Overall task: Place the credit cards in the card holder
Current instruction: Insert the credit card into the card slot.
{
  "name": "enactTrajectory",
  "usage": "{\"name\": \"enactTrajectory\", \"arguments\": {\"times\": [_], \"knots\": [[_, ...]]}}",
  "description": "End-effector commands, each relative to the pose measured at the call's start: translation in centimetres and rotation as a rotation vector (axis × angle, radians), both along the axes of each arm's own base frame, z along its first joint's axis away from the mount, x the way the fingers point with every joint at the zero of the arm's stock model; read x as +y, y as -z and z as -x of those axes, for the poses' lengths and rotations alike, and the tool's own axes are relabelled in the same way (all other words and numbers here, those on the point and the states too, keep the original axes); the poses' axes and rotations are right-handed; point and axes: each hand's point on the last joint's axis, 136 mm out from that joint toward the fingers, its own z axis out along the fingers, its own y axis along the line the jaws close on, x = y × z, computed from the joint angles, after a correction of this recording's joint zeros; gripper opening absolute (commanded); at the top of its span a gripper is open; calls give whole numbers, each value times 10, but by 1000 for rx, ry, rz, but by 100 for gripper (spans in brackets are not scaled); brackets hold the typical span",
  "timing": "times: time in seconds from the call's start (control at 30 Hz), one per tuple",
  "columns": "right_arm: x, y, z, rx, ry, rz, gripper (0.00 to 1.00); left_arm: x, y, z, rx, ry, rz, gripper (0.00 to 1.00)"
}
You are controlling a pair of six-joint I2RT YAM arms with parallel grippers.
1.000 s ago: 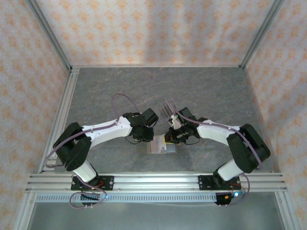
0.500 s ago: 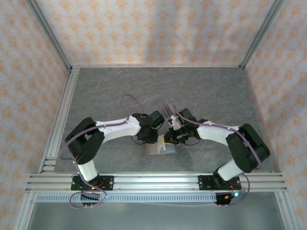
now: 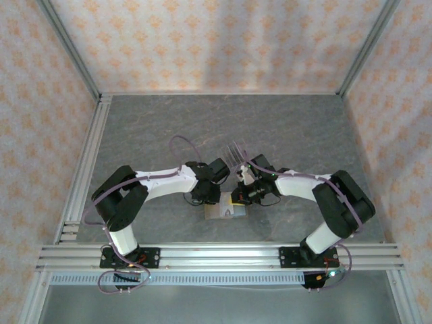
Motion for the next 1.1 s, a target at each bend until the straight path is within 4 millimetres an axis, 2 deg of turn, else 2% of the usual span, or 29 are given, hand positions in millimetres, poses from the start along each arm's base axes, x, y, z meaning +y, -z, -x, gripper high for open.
{"name": "enactTrajectory", "arguments": {"times": [0.0, 1.07], "knots": [[-12, 17, 4, 9, 5, 75, 0, 17, 13, 7, 18, -7, -68, 13], [-3, 21, 5, 39, 39, 10, 0, 6, 5, 2, 9, 0, -34, 13]]}}
